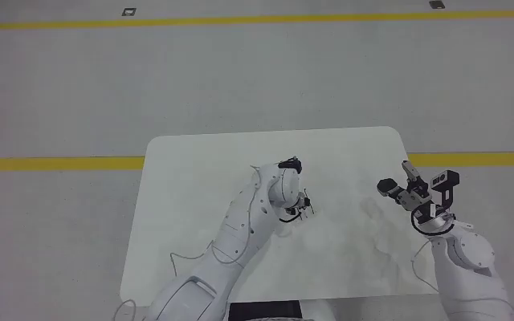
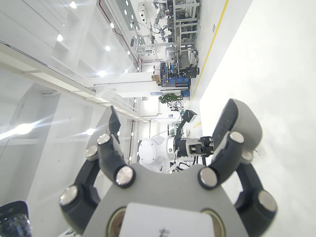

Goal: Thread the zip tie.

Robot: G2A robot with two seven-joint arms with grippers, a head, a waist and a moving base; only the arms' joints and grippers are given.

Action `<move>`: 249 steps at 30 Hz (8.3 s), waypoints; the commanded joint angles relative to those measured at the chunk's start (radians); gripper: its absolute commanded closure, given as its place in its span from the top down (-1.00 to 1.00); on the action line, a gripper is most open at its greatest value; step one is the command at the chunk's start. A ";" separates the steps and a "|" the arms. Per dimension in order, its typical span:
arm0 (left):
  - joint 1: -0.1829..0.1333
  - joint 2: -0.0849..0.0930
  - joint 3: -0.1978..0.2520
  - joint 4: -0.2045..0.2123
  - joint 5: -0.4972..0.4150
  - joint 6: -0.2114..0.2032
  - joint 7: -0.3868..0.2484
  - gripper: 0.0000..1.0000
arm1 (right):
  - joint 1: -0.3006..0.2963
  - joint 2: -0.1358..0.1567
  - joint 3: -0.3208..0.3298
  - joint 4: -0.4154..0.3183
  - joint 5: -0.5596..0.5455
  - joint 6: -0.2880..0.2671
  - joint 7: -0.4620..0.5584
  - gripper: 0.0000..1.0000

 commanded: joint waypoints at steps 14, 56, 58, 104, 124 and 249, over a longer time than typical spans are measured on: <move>-0.036 -0.013 -0.008 0.071 0.020 0.000 0.011 -0.60 | 0.000 0.000 0.000 0.000 0.000 0.000 0.000 1.00; -0.092 -0.033 0.012 0.178 0.047 0.000 0.021 -0.54 | 0.000 0.000 0.000 0.000 0.000 0.000 0.000 1.00; -0.096 -0.035 0.008 0.188 0.035 0.000 0.028 -0.54 | 0.000 0.000 0.000 0.000 0.000 0.000 0.000 1.00; -0.146 -0.048 -0.006 0.286 -0.015 0.000 0.110 -0.68 | 0.000 0.000 0.000 0.000 0.000 0.000 0.000 1.00; -0.101 -0.041 -0.020 0.205 0.024 0.000 0.113 -0.48 | 0.000 0.000 0.000 0.000 0.000 0.000 0.000 1.00; 0.104 0.035 -0.005 -0.312 0.092 0.000 -0.016 -1.00 | 0.000 0.000 0.000 0.000 0.000 0.000 0.000 1.00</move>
